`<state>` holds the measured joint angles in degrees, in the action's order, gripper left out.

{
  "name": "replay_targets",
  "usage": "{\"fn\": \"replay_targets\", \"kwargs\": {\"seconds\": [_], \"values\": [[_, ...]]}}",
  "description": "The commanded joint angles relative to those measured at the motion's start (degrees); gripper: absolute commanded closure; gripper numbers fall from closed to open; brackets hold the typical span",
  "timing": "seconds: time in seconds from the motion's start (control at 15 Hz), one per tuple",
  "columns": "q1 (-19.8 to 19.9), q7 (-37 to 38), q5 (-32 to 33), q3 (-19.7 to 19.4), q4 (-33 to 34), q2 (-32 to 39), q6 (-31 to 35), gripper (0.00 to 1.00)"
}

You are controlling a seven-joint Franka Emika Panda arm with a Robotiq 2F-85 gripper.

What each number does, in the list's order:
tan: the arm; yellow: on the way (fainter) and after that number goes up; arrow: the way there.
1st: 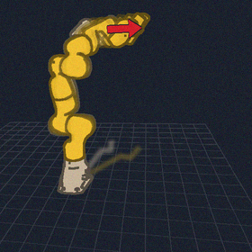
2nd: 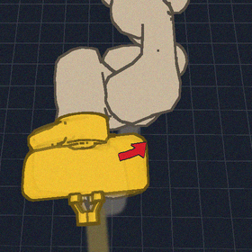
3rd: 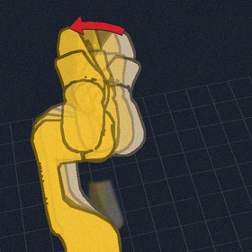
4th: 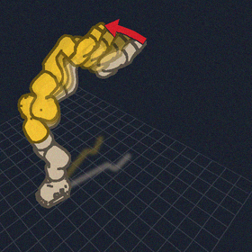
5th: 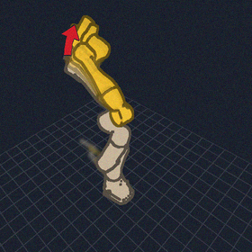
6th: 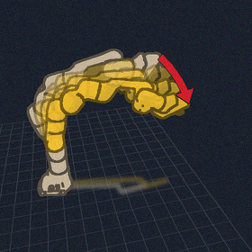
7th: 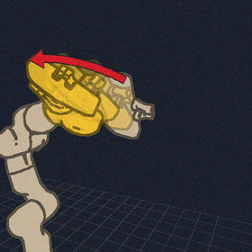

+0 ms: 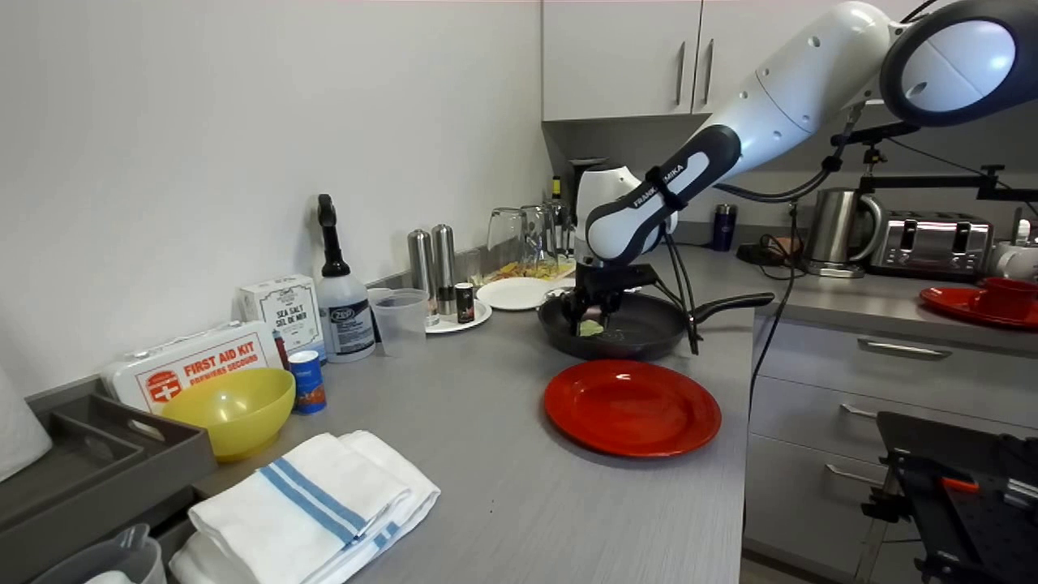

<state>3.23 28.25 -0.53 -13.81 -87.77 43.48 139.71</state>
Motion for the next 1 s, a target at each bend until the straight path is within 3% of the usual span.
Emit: {"fn": "replay_targets", "kwargs": {"seconds": [0.0, 0.53, 0.93], "values": [[2.47, -2.36, -0.17, -0.46, -2.56, 0.13, -6.12, 0.61], [5.01, -0.12, 1.49, -4.09, -0.77, 0.69, -9.36, 0.61], [5.24, 1.25, -0.47, -2.87, -1.39, 1.21, -4.42, 0.61]]}}
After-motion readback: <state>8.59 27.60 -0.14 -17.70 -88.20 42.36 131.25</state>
